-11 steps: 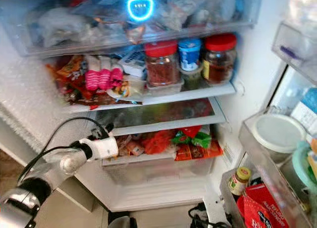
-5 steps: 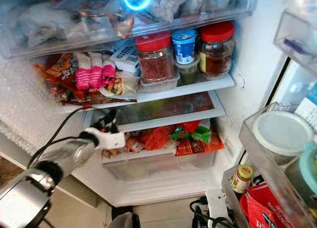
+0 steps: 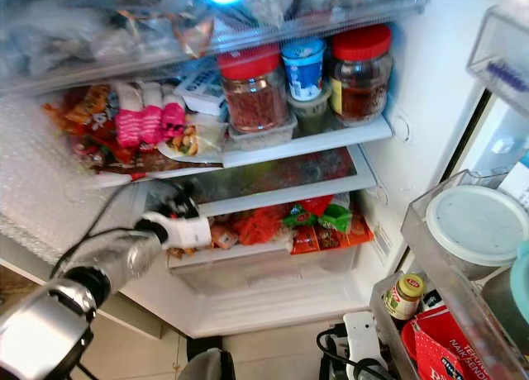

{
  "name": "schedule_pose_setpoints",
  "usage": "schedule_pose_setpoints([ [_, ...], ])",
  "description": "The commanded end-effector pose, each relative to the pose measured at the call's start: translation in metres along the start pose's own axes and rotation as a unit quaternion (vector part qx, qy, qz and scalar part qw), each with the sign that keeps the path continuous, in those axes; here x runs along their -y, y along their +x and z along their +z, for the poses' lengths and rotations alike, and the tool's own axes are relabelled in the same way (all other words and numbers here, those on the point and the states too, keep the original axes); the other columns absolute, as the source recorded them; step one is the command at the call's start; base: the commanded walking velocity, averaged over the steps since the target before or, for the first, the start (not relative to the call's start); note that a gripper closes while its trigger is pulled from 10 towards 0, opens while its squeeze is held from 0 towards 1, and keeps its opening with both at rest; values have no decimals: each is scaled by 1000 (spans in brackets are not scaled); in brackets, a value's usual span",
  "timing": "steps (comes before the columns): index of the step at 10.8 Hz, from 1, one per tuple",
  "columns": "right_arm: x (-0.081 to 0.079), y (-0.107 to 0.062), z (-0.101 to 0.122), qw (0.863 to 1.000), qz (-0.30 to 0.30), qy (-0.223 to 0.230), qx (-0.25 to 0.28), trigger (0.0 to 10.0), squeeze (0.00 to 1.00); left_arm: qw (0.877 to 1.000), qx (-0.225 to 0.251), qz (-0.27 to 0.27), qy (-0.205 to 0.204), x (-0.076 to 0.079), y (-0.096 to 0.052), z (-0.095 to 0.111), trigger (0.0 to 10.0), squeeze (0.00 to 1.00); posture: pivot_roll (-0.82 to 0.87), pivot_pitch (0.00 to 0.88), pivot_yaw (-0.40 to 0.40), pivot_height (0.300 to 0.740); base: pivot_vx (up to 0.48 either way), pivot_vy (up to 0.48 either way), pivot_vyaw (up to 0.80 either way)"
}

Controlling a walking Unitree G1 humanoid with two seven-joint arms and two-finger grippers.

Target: Restocking fridge

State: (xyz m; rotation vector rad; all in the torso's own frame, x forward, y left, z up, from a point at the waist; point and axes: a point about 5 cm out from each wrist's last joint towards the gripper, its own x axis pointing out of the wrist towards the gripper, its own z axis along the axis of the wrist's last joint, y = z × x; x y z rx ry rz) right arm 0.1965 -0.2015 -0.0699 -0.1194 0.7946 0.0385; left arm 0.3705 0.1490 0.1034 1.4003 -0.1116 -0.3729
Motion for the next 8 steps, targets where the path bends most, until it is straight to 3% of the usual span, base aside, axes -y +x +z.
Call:
schedule_pose_setpoints([
  [1, -10, -22, -66, 993, 11, 15, -120, 10000, 0, 999, -39, 12, -9, -7, -4, -17, 10000, 0, -88, 171, 172, 634, 0, 0, 0],
  [2, -10, -24, -68, 993, 11, 14, -121, 10000, 0, 998, -49, 15, -22, -9, -4, -20, 10000, 118, -90, 177, 168, 634, 0, 0, 0],
  [3, -9, -25, -70, 992, 11, 13, -121, 10000, 0, 998, -53, 14, -30, -10, -5, -22, 10000, 1000, -94, 182, 165, 634, 0, 0, 0],
  [8, -6, -27, -72, 992, 15, 1, -123, 10000, 0, 996, -65, 26, -63, -17, -5, -28, 10000, 1000, -86, 196, 146, 634, 0, 0, 0],
])
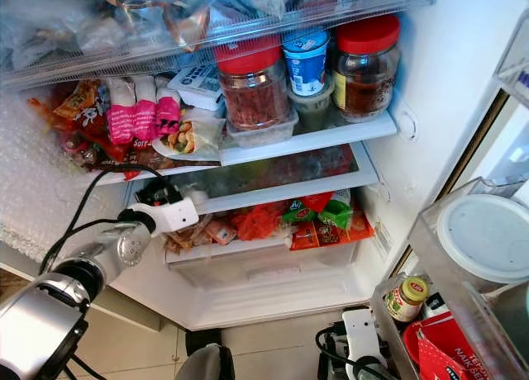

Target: Restocking fridge

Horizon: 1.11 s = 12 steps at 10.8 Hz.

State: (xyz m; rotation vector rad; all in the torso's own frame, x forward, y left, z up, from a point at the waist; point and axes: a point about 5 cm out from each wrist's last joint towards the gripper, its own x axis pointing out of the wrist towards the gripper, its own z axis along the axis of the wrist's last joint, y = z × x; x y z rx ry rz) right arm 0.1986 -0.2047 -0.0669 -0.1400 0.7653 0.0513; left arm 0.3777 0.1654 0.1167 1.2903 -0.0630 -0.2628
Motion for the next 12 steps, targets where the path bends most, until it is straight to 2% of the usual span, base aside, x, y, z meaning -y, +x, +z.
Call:
schedule_pose_setpoints([
  [1, -11, -28, -75, 990, 15, 11, -137, 10000, 0, 1000, -23, 1, -12, -5, -3, -13, 10000, 1000, -83, 198, 144, 634, 0, 0, 0],
  [2, -11, -28, -75, 990, 16, 9, -138, 10000, 0, 1000, -21, 5, -23, -7, -3, -12, 10000, 1000, -81, 197, 144, 634, 0, 0, 0],
  [3, -11, -28, -74, 990, 16, 9, -138, 10000, 0, 998, -22, 2, -67, -6, -3, -11, 10000, 0, -80, 196, 145, 634, 0, 0, 0],
  [5, -11, -28, -73, 991, 15, 8, -136, 10000, 0, 983, 5, -50, -176, 12, -7, -3, 10000, 0, -76, 195, 145, 634, 0, 0, 0],
  [6, -11, -28, -73, 991, 15, 9, -135, 10000, 0, 943, -6, -90, -319, 26, -11, -2, 10000, 0, -75, 194, 148, 634, 0, 0, 0],
  [8, -11, -28, -73, 991, 16, 8, -135, 10000, 0, 908, -26, -90, -409, 40, -19, -7, 10000, 0, -70, 191, 153, 634, 0, 0, 0],
  [9, -12, -27, -73, 991, 18, 8, -134, 10000, 0, 875, -24, -76, -477, 56, -30, -10, 10000, 0, -59, 188, 154, 634, 0, 0, 0],
  [10, -12, -27, -72, 991, 20, 7, -134, 10000, 0, 840, -44, -32, -541, 64, -39, -19, 10000, 0, -51, 183, 154, 634, 0, 0, 0],
  [11, -12, -27, -72, 991, 21, 6, -133, 10000, 0, 815, -72, -1, -575, 74, -51, -29, 10000, 0, -45, 174, 158, 634, 0, 0, 0],
  [12, -12, -27, -72, 991, 21, 6, -133, 10000, 0, 812, -77, 2, -579, 77, -55, -32, 10000, 0, -45, 174, 158, 634, 0, 0, 0],
])
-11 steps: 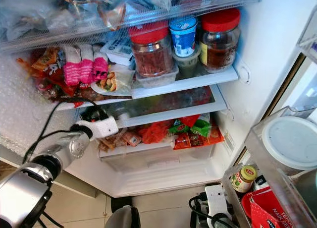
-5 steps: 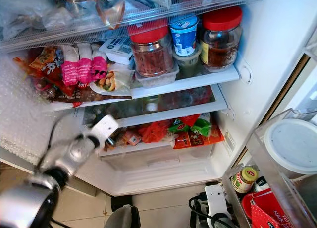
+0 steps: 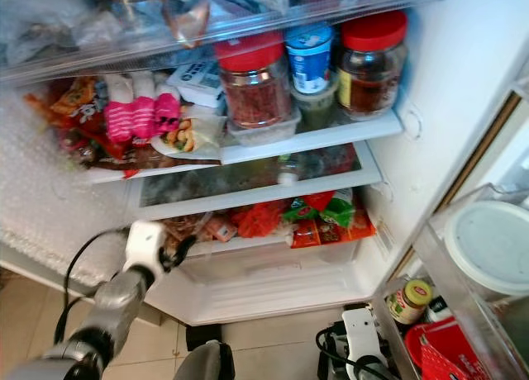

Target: Restocking fridge

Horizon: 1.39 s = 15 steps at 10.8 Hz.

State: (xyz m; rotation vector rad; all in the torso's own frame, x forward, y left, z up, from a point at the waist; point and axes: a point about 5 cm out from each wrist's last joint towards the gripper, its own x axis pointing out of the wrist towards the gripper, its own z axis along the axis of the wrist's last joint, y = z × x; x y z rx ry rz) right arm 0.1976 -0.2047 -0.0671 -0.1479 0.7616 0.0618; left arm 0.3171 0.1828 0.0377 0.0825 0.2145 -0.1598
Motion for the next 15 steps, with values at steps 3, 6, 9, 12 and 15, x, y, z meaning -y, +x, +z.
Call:
schedule_pose_setpoints([
  [3, -12, -25, -69, 991, 20, 9, -134, 10000, 0, 993, -110, 46, -13, -13, -43, -64, 10000, 0, -35, 161, 155, 634, 0, 0, 0],
  [6, -12, -25, -68, 991, 21, 4, -133, 10000, 0, 978, -188, 87, -41, -24, -70, -96, 10000, 0, -35, 143, 151, 634, 0, 0, 0],
  [9, -10, -25, -68, 991, 21, 1, -133, 10000, 0, 952, -267, 121, -88, -23, -95, -124, 10000, 0, -22, 141, 136, 634, 0, 0, 0],
  [12, -8, -23, -64, 991, 20, 1, -131, 10000, 0, 931, -314, 153, -110, -20, -111, -140, 10000, 0, -26, 135, 128, 634, 0, 0, 0],
  [15, -6, -18, -56, 992, 16, 8, -124, 10000, 0, 927, -317, 155, -129, -11, -107, -140, 10000, 0, -23, 113, 118, 634, 0, 0, 0],
])
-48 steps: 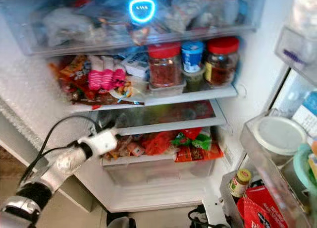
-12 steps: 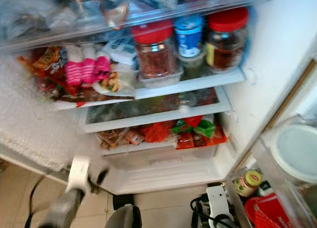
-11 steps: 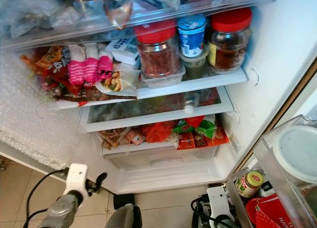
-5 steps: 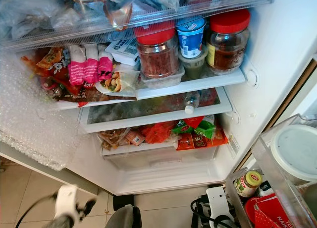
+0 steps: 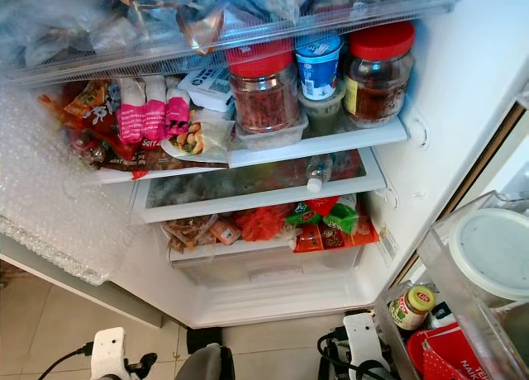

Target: Restocking fridge

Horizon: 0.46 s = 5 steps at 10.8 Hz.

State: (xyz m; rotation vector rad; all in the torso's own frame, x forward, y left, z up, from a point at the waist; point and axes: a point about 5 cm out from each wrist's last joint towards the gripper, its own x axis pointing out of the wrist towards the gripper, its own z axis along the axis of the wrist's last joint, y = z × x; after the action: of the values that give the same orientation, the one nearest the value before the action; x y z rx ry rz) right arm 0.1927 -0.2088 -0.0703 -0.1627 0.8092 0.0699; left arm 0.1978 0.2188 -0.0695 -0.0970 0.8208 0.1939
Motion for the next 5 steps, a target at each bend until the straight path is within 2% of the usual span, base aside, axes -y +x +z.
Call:
schedule_pose_setpoints([
  [1, -9, -12, -45, 995, 13, 18, -97, 10000, 0, 1000, -15, 13, -8, -6, -1, -4, 10000, 0, -24, 96, 114, 634, -240, 0, 0],
  [5, -4, -6, -30, 996, 9, 22, -88, 10000, 0, 1000, -8, 17, -10, 0, 4, 10, 10000, 0, -8, 29, 92, 634, -308, 0, 0],
])
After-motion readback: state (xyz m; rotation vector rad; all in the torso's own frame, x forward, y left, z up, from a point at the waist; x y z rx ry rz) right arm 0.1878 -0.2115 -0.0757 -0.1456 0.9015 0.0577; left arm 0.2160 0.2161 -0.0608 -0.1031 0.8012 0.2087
